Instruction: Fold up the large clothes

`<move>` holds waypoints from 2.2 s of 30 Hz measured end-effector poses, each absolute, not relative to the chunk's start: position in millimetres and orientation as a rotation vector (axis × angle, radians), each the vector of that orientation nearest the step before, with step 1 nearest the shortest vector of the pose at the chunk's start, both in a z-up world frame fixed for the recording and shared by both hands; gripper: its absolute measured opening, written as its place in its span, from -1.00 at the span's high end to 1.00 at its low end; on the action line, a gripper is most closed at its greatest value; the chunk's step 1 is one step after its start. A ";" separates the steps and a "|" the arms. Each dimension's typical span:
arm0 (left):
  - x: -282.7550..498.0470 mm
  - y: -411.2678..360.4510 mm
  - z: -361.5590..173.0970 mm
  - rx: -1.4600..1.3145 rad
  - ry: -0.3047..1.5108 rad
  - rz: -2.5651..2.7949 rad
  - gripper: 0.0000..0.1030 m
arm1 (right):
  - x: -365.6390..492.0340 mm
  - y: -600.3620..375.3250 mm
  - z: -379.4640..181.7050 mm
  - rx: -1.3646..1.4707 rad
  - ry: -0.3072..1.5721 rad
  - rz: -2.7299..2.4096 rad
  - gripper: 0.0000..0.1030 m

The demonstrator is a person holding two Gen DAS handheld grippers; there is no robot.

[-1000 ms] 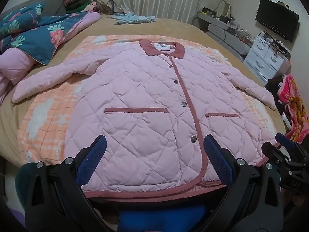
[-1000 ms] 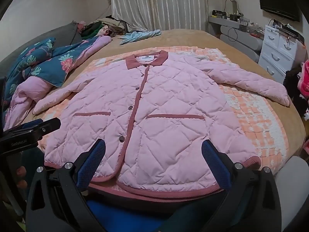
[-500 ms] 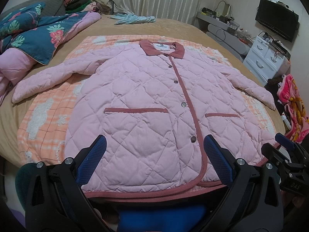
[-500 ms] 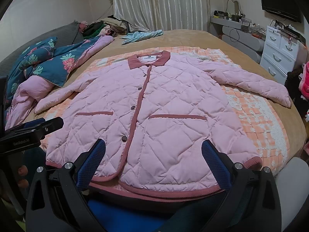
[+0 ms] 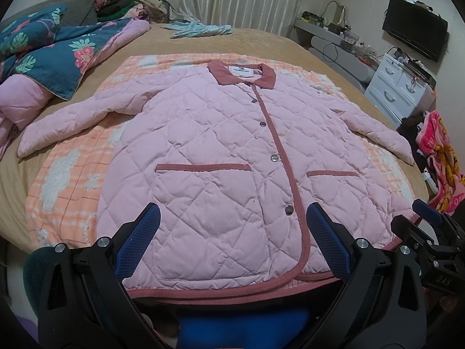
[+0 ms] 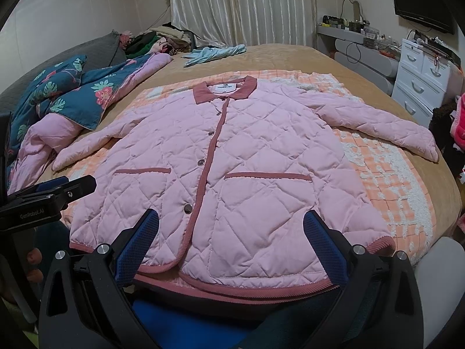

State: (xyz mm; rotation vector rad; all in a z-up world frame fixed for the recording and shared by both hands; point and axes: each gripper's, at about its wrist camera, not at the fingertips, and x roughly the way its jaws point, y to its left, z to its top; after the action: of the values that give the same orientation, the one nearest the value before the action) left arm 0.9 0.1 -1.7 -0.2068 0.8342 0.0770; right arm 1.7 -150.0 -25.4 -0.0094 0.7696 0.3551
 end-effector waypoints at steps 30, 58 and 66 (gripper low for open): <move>4.3 -13.0 12.9 -0.200 0.831 0.082 -0.83 | 4.2 -147.6 -24.8 -0.012 0.772 0.362 -0.92; 96.9 23.1 48.6 -0.209 0.814 0.119 -0.83 | 99.0 -123.9 28.5 -0.054 0.738 0.331 -0.92; 128.8 35.1 50.3 -0.240 0.833 0.134 -0.83 | 134.1 -115.5 44.0 -0.037 0.716 0.322 -0.92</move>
State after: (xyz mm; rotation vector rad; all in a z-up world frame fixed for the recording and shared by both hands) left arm 128.8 35.1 50.3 -0.2396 0.8329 0.1343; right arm 134.1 -115.5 44.0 -0.0372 0.7165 0.3222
